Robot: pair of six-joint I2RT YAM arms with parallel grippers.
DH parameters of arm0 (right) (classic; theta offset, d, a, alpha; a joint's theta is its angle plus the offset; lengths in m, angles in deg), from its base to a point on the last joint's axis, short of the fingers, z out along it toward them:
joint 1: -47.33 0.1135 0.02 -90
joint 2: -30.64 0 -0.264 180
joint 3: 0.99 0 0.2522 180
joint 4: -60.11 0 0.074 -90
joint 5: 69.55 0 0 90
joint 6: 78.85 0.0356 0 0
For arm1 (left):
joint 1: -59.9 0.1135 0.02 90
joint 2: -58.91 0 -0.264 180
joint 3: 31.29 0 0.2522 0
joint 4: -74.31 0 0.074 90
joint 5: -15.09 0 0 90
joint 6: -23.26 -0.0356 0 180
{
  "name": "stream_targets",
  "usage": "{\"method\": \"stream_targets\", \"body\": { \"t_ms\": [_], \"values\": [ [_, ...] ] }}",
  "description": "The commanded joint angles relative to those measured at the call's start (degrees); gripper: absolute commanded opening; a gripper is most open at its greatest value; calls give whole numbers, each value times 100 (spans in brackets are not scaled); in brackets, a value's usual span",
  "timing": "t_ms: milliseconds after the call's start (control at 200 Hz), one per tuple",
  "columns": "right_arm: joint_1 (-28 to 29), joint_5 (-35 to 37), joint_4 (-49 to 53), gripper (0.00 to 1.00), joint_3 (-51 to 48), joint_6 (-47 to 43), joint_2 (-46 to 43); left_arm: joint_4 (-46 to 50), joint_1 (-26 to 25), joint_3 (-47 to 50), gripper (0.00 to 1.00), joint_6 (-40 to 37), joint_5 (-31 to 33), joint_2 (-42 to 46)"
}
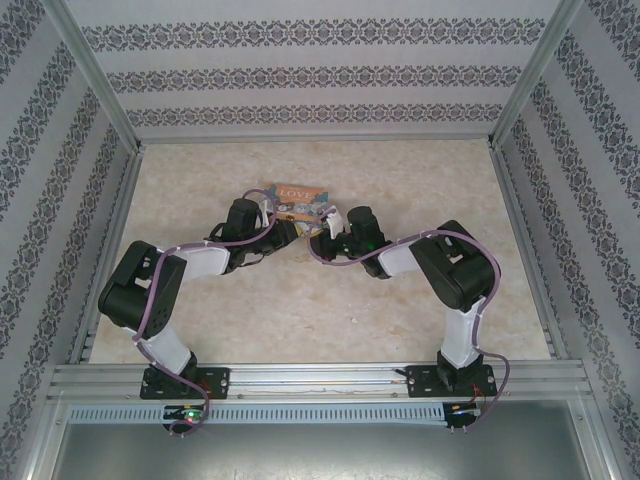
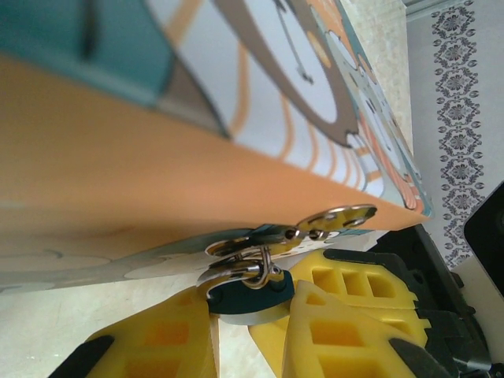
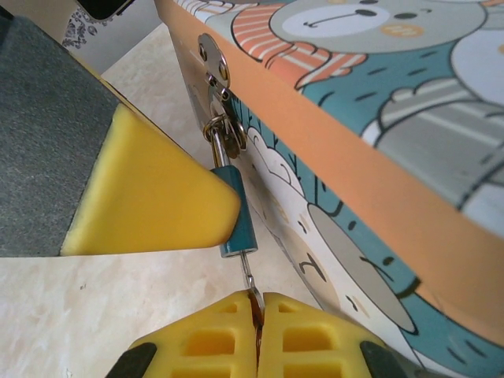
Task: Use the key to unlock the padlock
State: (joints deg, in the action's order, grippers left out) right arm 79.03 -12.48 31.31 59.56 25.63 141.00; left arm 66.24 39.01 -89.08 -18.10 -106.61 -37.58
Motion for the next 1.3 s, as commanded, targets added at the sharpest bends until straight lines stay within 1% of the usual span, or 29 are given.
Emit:
{"method": "stream_targets", "body": {
  "t_ms": [0,165,275,455,670,769,894,1054,1294],
  "values": [
    [-7,-181,-753,0,488,47,-258,253,-276,11,20,-264,-951,-81],
    [276,366,-815,0,369,-312,-210,263,-277,-20,20,-237,-994,-48],
    [345,772,-1060,0,264,-532,-156,267,-276,-50,20,-205,-1027,-2],
    [442,1076,-1200,0,252,-876,-140,279,-277,-50,20,-197,-1063,49],
    [398,681,-1360,0,347,-366,-56,312,-276,-55,20,-205,-1027,22],
    [334,391,-1228,0,368,-52,-85,293,-276,-61,20,-192,-1034,-52],
    [293,190,-1132,0,340,244,-155,336,-276,-86,20,-213,-1020,-122],
    [269,268,-1072,0,364,188,-253,379,-276,-107,20,-247,-1039,-191],
    [298,373,-1058,0,802,112,-29,382,-280,-74,20,-261,-1071,-195]
  ]
}}
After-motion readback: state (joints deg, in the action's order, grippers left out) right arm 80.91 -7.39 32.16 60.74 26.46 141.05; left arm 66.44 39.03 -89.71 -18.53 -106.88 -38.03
